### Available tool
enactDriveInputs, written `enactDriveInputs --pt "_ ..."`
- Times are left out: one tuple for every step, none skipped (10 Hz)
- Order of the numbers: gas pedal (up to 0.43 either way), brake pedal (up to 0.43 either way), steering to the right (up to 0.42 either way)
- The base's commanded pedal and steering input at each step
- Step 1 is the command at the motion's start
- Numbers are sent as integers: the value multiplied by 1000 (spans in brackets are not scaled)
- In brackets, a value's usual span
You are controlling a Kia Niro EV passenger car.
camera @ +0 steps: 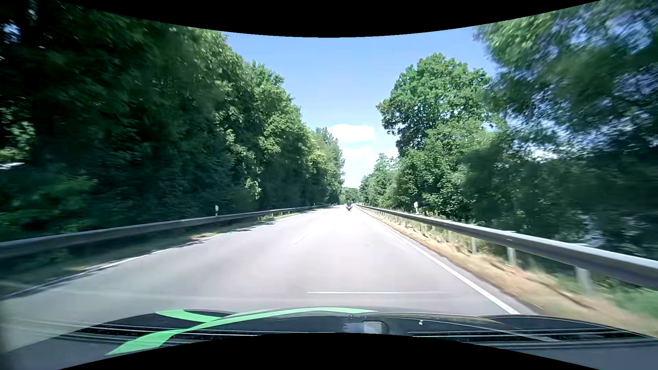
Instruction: Follow the waypoints while adhering to traffic rules and regulations
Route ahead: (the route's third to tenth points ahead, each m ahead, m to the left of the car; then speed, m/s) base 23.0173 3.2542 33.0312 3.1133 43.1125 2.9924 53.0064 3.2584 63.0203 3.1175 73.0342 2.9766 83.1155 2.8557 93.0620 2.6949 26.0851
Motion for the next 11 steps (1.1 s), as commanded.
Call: enactDriveInputs --pt "350 0 -1" --pt "350 0 -1" --pt "350 0 -1" --pt "331 0 -1" --pt "319 0 -1" --pt "319 0 -1" --pt "319 0 -1" --pt "331 0 -1" --pt "350 0 -1" --pt "358 0 -1" --pt "358 0 -1"
